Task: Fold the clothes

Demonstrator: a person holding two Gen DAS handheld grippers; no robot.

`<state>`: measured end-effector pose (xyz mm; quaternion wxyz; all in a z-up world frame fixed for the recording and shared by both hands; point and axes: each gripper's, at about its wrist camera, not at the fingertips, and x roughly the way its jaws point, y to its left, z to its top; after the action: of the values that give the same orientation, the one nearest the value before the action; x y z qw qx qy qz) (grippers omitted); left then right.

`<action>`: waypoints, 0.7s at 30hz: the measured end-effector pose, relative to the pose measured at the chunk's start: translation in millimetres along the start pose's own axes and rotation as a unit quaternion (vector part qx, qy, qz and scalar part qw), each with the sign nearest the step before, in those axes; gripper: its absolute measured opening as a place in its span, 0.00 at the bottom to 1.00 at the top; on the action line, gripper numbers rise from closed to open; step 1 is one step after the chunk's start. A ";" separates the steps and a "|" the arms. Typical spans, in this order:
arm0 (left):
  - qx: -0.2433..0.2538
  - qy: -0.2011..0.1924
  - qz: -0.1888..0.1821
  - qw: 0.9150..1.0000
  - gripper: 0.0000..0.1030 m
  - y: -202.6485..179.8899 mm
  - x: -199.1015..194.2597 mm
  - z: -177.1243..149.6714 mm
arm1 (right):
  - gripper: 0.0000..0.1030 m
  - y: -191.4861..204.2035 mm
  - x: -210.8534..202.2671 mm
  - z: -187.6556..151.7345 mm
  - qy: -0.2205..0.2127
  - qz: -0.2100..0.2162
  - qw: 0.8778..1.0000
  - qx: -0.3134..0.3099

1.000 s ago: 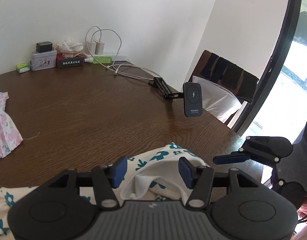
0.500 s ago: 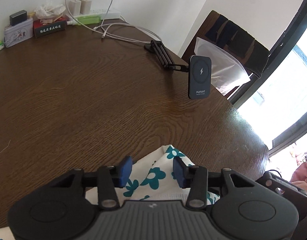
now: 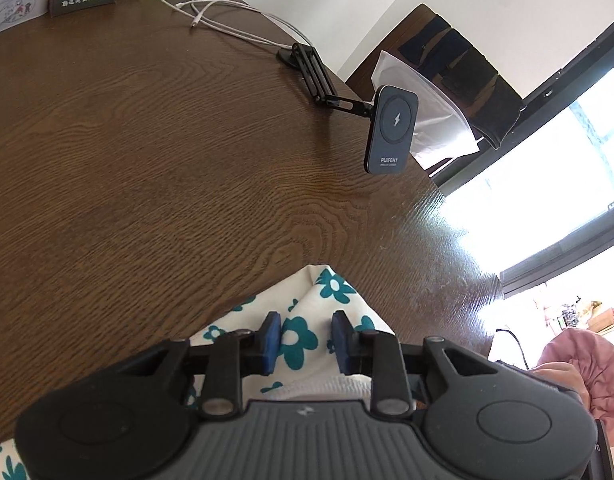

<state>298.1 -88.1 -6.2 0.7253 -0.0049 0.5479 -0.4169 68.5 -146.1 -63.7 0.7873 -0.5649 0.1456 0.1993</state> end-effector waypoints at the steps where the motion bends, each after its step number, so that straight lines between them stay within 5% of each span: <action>1: 0.004 -0.005 -0.002 1.000 0.18 -0.9 -0.4 -1.0 | 0.17 0.0 0.1 -0.1 0.000 0.000 1.000 -0.001; 8: -0.010 -0.047 0.006 0.999 0.03 3.2 -3.6 -1.3 | 0.13 -1.4 2.0 2.4 0.003 -0.005 1.000 -0.004; 15: 0.002 -0.052 0.011 0.999 0.00 -2.1 -5.9 3.9 | 0.13 1.5 1.7 5.0 0.008 -0.010 1.000 -0.016; 16: 0.001 -0.050 0.000 0.999 0.03 -2.0 -7.4 4.2 | 0.13 2.4 2.0 5.2 0.008 -0.011 1.000 -0.016; 20: 0.024 -0.046 0.003 0.999 0.41 -4.2 -16.6 -0.8 | 0.14 3.2 1.3 4.5 0.007 -0.013 1.000 -0.013; 21: 0.025 -0.044 0.005 0.999 0.42 -2.3 -18.5 -2.5 | 0.14 3.4 1.1 4.2 0.006 -0.014 1.000 -0.013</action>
<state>293.8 -77.2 8.5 0.7509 -0.0023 0.5049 -0.4256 67.8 -140.9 -65.7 0.7818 -0.5781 0.1400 0.1868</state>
